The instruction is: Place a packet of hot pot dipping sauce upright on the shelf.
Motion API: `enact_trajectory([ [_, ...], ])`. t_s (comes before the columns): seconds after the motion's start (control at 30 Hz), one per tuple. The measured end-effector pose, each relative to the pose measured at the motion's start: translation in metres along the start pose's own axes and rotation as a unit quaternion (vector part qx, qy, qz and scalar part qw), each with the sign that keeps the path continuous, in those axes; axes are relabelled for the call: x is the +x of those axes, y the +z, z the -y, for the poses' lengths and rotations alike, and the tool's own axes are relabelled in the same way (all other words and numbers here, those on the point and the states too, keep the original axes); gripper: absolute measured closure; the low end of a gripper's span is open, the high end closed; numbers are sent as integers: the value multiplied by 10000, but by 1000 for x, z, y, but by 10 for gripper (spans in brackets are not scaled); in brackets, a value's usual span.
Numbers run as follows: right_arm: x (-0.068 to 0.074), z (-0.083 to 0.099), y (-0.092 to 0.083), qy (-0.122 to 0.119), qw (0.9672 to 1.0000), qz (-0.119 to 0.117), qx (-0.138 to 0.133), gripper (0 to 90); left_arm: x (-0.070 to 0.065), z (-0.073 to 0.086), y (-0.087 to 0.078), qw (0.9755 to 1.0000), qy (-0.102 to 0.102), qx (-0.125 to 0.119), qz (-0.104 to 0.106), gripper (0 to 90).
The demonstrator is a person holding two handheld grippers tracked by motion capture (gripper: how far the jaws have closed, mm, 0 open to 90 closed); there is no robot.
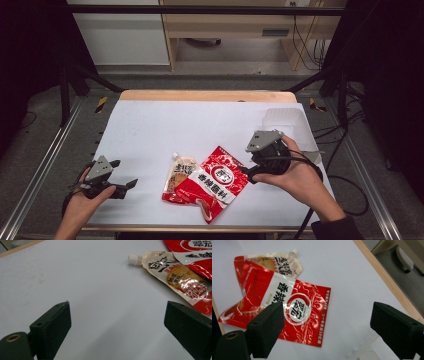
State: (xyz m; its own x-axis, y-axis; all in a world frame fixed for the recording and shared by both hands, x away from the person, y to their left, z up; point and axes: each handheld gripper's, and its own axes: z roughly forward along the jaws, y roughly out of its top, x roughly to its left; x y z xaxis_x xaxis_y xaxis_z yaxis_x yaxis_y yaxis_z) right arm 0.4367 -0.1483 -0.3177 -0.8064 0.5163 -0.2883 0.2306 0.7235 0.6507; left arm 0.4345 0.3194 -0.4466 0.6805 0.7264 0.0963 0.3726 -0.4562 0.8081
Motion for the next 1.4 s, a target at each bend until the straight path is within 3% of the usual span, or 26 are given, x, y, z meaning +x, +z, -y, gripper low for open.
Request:
enact_trajectory([
  [0.33,20,-1,29,190,9996,-189,-91,209,-3,-2,3,9998,105,133,74,73],
  [0.5,27,-1,46,404,9986,-332,-68,307,-4,-3,4,9998,130,149,102,73],
  [0.53,30,-5,54,440,9982,-405,-60,354,-5,-3,5,9997,135,155,111,73],
  [0.77,40,-24,81,558,9964,-631,-47,425,-6,-2,5,9997,134,130,139,74],
  [0.97,49,-46,110,647,9952,-732,33,444,-7,-2,3,9998,126,86,136,76],
  [1.07,54,-54,128,731,9943,-770,114,411,-7,-3,3,9998,127,74,111,78],
  [1.4,51,-59,151,840,9942,-667,106,420,-6,-2,4,9999,72,78,46,81],
])
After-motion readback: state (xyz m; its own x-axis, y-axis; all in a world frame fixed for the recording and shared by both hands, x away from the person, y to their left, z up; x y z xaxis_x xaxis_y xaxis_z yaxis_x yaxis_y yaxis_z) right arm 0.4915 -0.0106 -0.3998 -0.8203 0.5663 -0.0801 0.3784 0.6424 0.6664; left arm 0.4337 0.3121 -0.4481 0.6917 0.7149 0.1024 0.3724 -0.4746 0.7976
